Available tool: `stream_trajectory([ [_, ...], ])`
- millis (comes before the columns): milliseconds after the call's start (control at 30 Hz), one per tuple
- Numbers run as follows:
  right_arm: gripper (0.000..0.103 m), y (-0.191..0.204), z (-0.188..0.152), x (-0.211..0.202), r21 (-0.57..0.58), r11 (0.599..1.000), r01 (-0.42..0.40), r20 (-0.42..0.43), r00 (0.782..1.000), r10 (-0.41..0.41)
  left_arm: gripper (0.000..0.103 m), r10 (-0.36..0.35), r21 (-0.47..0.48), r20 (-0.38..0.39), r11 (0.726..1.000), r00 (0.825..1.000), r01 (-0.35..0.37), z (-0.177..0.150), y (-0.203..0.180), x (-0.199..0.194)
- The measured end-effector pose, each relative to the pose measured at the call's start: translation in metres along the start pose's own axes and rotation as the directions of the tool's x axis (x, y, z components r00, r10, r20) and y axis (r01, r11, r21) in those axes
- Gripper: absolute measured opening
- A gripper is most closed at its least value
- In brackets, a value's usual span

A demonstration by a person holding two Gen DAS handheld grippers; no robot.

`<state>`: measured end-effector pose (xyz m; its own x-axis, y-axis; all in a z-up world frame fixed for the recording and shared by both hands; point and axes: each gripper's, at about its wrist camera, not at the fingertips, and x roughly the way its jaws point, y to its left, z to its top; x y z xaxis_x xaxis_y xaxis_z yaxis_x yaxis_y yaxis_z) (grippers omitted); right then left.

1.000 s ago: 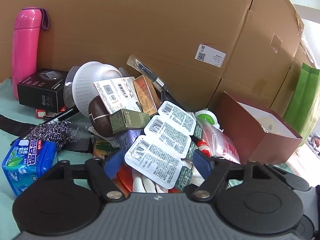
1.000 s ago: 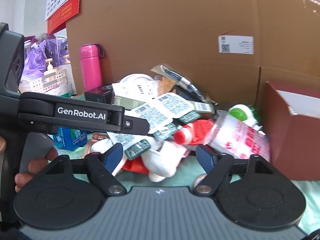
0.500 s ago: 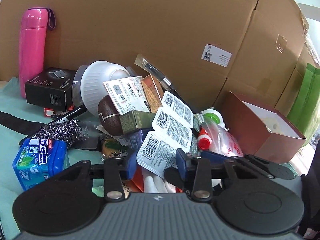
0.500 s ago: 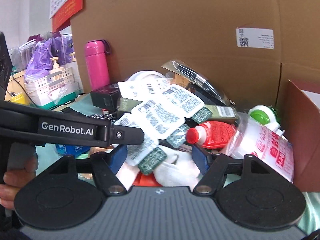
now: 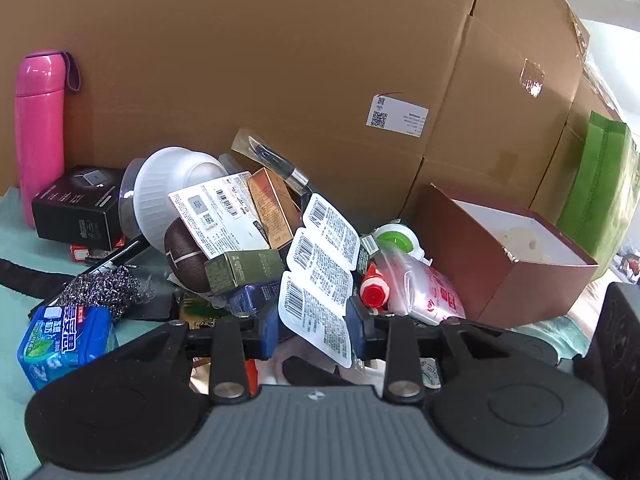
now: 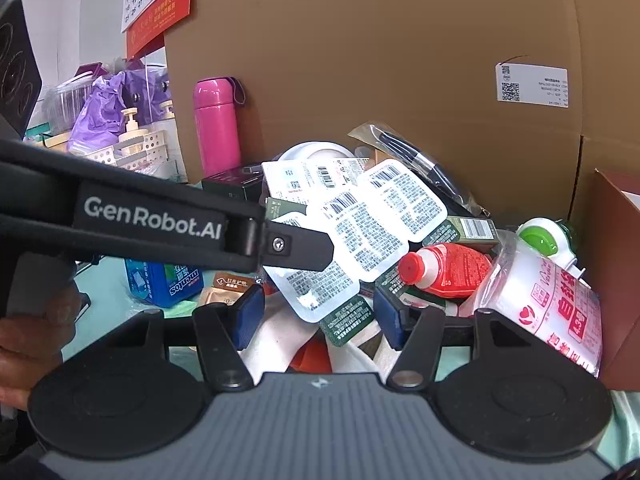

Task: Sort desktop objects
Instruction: 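Close the right gripper on the strip of white blister packs, then lift the blister-pack strip and carry it with the right gripper to the shoebox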

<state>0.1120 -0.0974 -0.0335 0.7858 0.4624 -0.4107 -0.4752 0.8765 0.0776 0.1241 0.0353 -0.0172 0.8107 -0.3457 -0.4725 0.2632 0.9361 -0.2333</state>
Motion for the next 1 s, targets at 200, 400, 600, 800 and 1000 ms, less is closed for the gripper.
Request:
stream_trajectory([
  [200, 0.043, -0.008, -0.001, -0.002, 0.029, 1.000, 0.006, 0.002, 1.000, -0.006, 0.034, -0.010, -0.012, -0.008, 1.000, 1.000, 0.010, 0.001, 0.003, 0.003],
  [400, 0.024, -0.008, -0.001, -0.005, 0.035, 0.999, 0.019, 0.014, 1.000, -0.019, 0.017, -0.032, -0.026, -0.044, 0.999, 0.999, 0.031, 0.002, 0.001, 0.011],
  [600, 0.019, 0.000, 0.000, -0.015, -0.003, 1.000, 0.027, 0.040, 0.999, -0.027, 0.005, -0.051, -0.011, -0.004, 0.999, 0.999, 0.051, 0.003, -0.010, -0.004],
  [800, 0.018, 0.006, 0.007, -0.031, -0.030, 0.999, 0.033, 0.102, 0.994, -0.030, 0.001, -0.078, -0.003, 0.046, 0.997, 0.996, 0.078, 0.009, -0.020, -0.023],
  [1000, 0.018, 0.005, 0.018, -0.049, -0.031, 0.998, 0.057, 0.170, 0.984, -0.051, 0.001, -0.104, 0.028, 0.095, 0.994, 0.990, 0.102, 0.017, -0.036, -0.038],
])
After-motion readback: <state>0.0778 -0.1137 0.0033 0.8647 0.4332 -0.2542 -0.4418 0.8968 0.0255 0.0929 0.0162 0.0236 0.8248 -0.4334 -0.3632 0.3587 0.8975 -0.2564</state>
